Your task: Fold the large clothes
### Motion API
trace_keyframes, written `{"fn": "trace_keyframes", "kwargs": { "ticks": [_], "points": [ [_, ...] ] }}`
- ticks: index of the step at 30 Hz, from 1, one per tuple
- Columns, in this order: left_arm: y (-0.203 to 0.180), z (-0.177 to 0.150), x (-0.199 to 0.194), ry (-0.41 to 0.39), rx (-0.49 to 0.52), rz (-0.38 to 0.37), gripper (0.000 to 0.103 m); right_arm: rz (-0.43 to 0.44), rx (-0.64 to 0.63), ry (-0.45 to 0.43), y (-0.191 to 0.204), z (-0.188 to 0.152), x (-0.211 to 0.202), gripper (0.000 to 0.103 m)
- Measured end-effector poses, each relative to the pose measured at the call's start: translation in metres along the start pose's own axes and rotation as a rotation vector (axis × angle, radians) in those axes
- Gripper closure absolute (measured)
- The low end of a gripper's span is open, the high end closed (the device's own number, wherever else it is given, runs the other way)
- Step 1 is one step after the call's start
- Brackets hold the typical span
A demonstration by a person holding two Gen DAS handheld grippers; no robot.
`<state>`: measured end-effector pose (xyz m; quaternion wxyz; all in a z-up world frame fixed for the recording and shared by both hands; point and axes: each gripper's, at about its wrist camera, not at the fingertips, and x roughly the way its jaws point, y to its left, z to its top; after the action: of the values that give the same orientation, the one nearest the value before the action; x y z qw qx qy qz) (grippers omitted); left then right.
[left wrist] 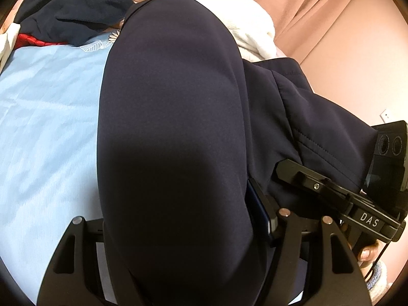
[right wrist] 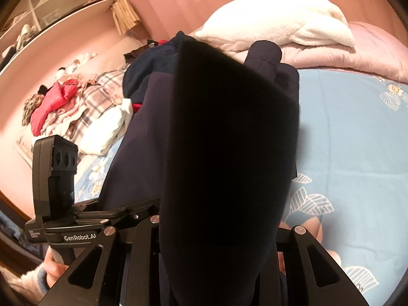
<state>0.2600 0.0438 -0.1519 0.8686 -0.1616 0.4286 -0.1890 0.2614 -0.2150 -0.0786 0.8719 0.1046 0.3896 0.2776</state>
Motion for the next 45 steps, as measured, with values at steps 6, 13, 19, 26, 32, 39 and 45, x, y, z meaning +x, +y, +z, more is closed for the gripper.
{"fn": "trace_keyframes", "kwargs": {
  "ticks": [6, 13, 19, 26, 32, 39, 45],
  "points": [
    [0.012, 0.001, 0.022, 0.053, -0.014, 0.037, 0.034, -0.016, 0.031, 0.052, -0.016, 0.004, 0.024, 0.072],
    [0.015, -0.004, 0.022, 0.053, -0.029, 0.058, 0.031, -0.017, 0.123, 0.093, -0.042, -0.003, 0.032, 0.059],
    [0.011, -0.012, 0.011, 0.036, -0.009, 0.094, 0.03, -0.013, 0.219, 0.1, -0.065, -0.015, 0.022, 0.048],
    [0.01, -0.03, -0.011, 0.003, 0.045, 0.158, 0.03, -0.021, 0.308, 0.081, -0.085, -0.024, 0.007, 0.042],
    [0.001, -0.049, -0.03, -0.014, 0.116, 0.226, 0.03, -0.127, 0.281, 0.034, -0.083, -0.031, -0.014, 0.042],
    [-0.009, -0.074, -0.041, -0.015, 0.182, 0.287, 0.03, -0.399, 0.06, -0.048, -0.041, -0.032, -0.042, 0.042],
    [-0.015, -0.089, -0.044, -0.015, 0.2, 0.307, 0.029, -0.329, -0.089, -0.112, -0.005, -0.042, -0.062, 0.046]
  ]
}}
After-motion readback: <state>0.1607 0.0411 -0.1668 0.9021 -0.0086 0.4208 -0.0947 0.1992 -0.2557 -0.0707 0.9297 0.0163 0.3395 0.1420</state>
